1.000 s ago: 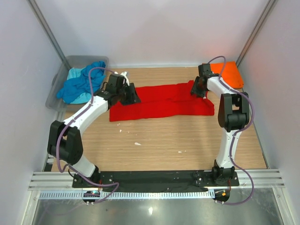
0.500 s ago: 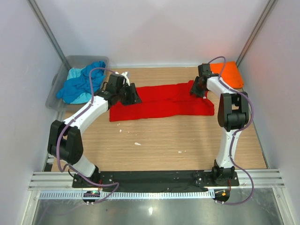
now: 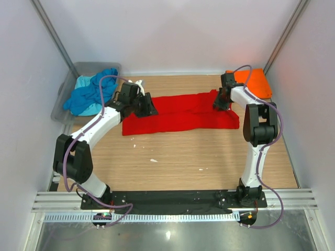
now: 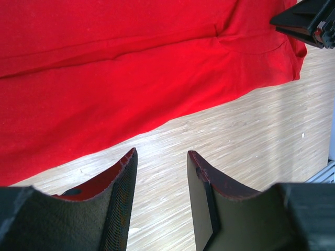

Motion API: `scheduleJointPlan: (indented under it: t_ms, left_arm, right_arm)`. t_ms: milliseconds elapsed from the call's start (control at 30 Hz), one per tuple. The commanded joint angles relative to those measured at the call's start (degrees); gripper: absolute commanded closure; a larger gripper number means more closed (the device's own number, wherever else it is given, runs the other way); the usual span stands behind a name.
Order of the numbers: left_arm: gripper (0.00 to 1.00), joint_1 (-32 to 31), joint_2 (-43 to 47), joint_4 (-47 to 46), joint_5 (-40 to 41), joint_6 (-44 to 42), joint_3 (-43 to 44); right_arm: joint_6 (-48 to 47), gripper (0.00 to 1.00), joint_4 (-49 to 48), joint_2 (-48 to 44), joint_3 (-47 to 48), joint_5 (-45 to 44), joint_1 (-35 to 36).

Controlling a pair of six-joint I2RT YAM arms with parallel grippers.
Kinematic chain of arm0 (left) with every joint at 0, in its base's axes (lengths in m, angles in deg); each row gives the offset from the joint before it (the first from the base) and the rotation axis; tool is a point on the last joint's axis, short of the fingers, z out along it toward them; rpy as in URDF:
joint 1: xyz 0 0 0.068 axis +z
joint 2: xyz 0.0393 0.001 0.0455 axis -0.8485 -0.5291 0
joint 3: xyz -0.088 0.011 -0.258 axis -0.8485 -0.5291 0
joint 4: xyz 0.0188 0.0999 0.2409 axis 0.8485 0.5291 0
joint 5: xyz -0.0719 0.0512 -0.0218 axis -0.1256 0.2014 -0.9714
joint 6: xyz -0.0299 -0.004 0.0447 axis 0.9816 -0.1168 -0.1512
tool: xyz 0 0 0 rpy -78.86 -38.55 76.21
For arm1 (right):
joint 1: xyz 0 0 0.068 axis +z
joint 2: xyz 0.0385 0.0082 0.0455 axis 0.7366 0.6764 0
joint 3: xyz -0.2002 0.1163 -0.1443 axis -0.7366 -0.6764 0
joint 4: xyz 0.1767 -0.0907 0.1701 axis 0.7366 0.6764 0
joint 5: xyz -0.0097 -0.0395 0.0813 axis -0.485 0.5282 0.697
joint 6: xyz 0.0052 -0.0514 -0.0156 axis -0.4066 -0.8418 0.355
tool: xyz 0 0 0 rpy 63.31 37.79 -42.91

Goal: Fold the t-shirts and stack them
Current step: Fold the tshirt

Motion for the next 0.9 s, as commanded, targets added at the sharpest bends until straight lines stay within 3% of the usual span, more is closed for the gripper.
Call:
scheduleJointPlan:
  t_ms: [0,333,467,867]
  left_arm:
    - [0.56,0.24,1.09,-1.01,0.13,-0.34,0.83]
    - [0.56,0.24,1.0,-0.4,0.84,-0.34,1.09]
    - [0.56,0.24,0.83,-0.22,0.92,-0.43,1.09]
    - [0.55,0.24,0.3,-0.05,0.75,-0.08,1.44]
  right_arm:
    - [1.02,0.67,0.34,-2.12,-0.45,-1.25,-0.03]
    - [2.16,0.81,-0.45,-3.0,-1.33,-0.02,-0.03]
    - [3.21,0.98,-0.19,-3.26,-0.98,0.77,-0.03]
    - [11.47,0.99,-1.06,-8.35,-5.1,0.6,0.41]
